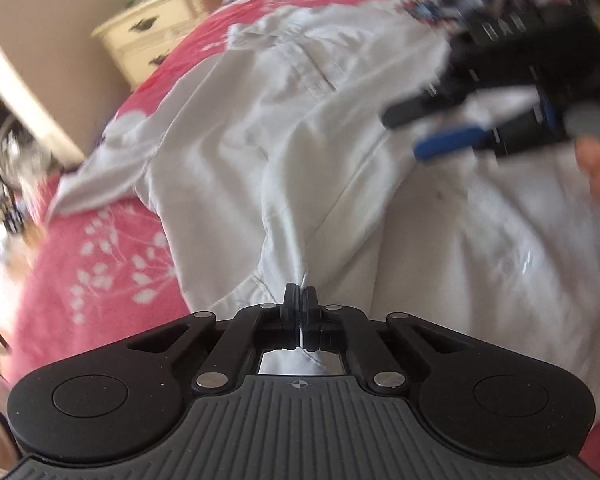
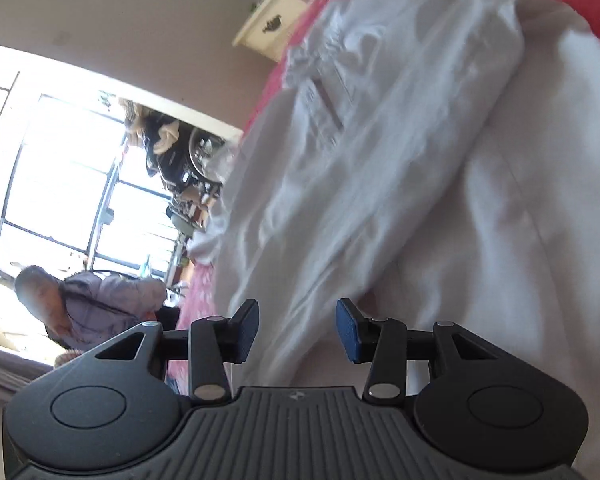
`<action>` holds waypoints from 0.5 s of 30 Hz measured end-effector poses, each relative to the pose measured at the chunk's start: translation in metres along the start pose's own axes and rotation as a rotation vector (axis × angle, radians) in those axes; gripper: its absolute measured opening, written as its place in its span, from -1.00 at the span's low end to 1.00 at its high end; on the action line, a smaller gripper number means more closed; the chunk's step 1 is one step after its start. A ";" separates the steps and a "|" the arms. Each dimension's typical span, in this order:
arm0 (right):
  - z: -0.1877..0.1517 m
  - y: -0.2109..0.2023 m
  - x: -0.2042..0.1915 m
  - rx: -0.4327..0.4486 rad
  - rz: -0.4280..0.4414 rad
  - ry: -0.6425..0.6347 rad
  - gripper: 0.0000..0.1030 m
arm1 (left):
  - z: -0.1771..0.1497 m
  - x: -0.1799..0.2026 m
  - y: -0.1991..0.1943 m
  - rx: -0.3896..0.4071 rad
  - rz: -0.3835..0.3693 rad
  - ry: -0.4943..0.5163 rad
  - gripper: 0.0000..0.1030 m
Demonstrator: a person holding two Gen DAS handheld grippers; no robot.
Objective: Fold clothes
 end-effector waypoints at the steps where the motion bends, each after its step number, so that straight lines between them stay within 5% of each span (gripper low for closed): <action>1: -0.002 -0.001 0.003 -0.009 0.005 0.018 -0.10 | -0.002 0.002 0.002 -0.023 -0.010 0.021 -0.88; 4: -0.001 -0.003 0.004 -0.004 0.031 0.050 -0.10 | -0.007 0.003 0.004 -0.082 -0.047 0.046 -0.49; 7: 0.005 -0.005 -0.006 0.053 0.025 -0.017 -0.10 | -0.005 -0.006 -0.009 -0.108 -0.089 -0.009 -0.31; 11: 0.004 -0.008 -0.028 0.122 0.034 -0.158 -0.16 | 0.009 -0.033 -0.031 -0.046 -0.089 -0.099 -0.17; 15: -0.004 -0.002 -0.055 0.157 0.045 -0.291 -0.23 | 0.024 -0.051 -0.008 -0.027 -0.014 -0.122 -0.17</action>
Point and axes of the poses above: each gripper's, at about its wrist camera, not at the fingertips, and y roughly the way its jaws point, x to its right, z to its top, the point moved 1 cm from there along y, roughly the way its jaws point, and after that the axes turned 1 degree about -y, right-handed, at the moved point
